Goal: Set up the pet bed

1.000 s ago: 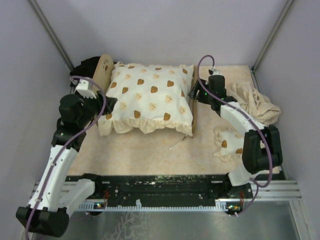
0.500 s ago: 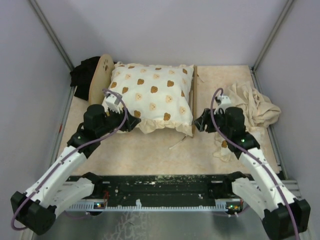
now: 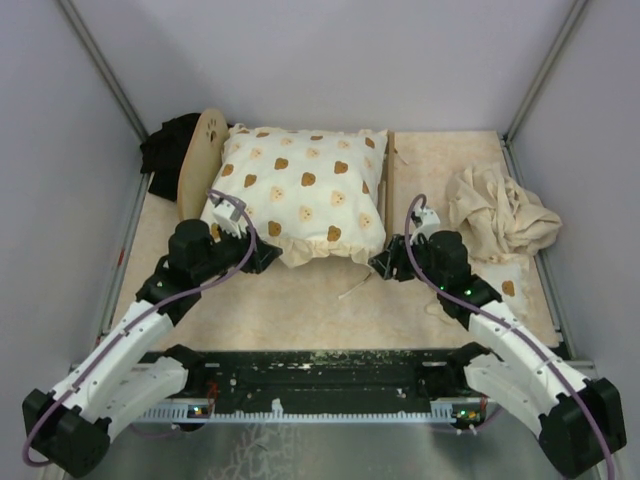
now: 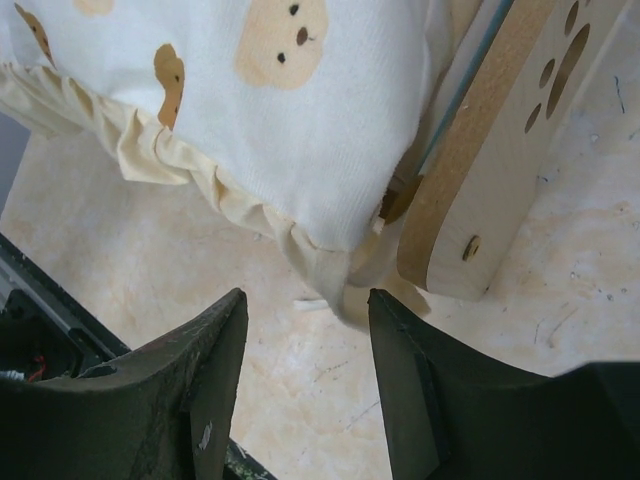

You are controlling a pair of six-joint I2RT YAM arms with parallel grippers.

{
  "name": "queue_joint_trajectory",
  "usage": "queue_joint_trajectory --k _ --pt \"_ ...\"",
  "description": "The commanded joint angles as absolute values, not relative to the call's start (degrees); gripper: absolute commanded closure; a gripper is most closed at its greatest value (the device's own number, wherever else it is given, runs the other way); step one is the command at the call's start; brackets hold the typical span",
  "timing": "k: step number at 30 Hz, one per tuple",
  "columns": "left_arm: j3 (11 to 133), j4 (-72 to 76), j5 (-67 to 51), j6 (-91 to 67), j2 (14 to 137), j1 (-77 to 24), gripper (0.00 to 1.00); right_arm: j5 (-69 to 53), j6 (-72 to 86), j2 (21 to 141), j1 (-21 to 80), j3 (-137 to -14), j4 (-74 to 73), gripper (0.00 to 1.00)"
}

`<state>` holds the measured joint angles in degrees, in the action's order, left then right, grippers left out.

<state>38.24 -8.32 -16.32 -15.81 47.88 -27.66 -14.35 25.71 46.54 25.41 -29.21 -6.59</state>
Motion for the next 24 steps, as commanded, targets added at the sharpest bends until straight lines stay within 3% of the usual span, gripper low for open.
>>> queue_joint_trajectory --k 1,6,8,11,13,24 --pt "39.68 -9.60 -15.84 -12.87 46.68 -27.95 0.44 -12.46 26.19 47.77 27.48 -28.57 0.82 0.48" --pt "39.74 -8.70 -17.15 -13.19 45.91 -27.95 0.46 -11.68 26.40 49.42 28.30 -28.45 1.76 0.49" --pt "39.32 -6.74 -19.04 -13.27 45.73 -28.00 0.48 -12.96 27.83 50.60 28.38 -29.45 1.79 0.62" --pt "38.19 -2.91 -22.58 -13.76 45.46 -27.98 0.45 -15.91 32.44 51.83 28.48 -32.12 1.62 0.91" --pt "37.84 -0.43 -24.64 -14.90 45.64 -28.03 0.47 -17.17 36.83 51.58 28.56 -33.57 3.39 0.99" --pt "34.90 13.92 -28.69 -18.78 49.59 -31.18 0.47 -15.66 57.04 54.24 28.56 -38.01 13.66 1.00"
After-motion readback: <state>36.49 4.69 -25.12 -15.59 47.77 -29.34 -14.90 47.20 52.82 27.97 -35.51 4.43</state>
